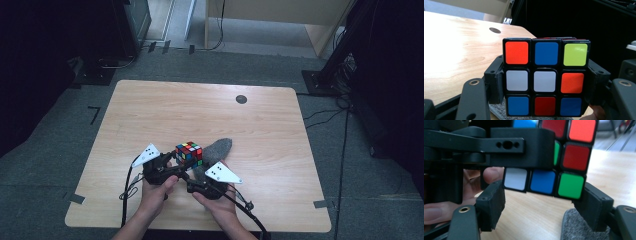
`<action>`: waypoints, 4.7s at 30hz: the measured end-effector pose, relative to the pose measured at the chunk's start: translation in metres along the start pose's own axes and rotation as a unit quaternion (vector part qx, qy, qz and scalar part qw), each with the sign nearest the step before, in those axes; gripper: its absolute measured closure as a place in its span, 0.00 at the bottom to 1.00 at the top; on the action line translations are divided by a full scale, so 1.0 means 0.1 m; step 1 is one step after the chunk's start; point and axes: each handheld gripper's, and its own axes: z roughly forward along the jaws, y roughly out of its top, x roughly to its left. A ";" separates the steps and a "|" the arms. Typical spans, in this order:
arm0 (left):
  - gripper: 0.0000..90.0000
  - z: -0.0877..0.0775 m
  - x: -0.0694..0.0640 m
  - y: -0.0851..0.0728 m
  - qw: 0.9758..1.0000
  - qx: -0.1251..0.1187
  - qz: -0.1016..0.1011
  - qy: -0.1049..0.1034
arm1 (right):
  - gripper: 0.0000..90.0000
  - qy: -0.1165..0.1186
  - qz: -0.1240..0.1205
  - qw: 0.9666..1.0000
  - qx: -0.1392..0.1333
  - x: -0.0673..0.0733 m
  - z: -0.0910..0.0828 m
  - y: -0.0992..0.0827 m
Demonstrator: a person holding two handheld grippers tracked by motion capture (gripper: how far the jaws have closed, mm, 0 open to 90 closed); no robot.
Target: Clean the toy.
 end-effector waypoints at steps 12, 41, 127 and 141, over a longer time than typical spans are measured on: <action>0.37 0.03 0.02 -0.04 0.998 0.003 -0.053 -0.025 | 0.37 -0.049 -0.049 0.997 -0.026 0.02 -0.02 -0.02; 0.26 -0.29 0.31 0.22 0.999 -0.021 0.026 -0.012 | 0.39 0.007 -0.019 0.998 0.054 -0.53 -0.22 0.19; 0.38 -0.19 0.34 0.02 0.979 0.069 0.188 0.044 | 0.37 -0.012 -0.057 0.989 0.137 -0.84 -0.15 0.13; 0.38 -0.12 0.23 -0.04 0.973 0.090 0.214 0.020 | 0.34 -0.020 -0.099 0.961 0.256 -0.86 0.16 -0.16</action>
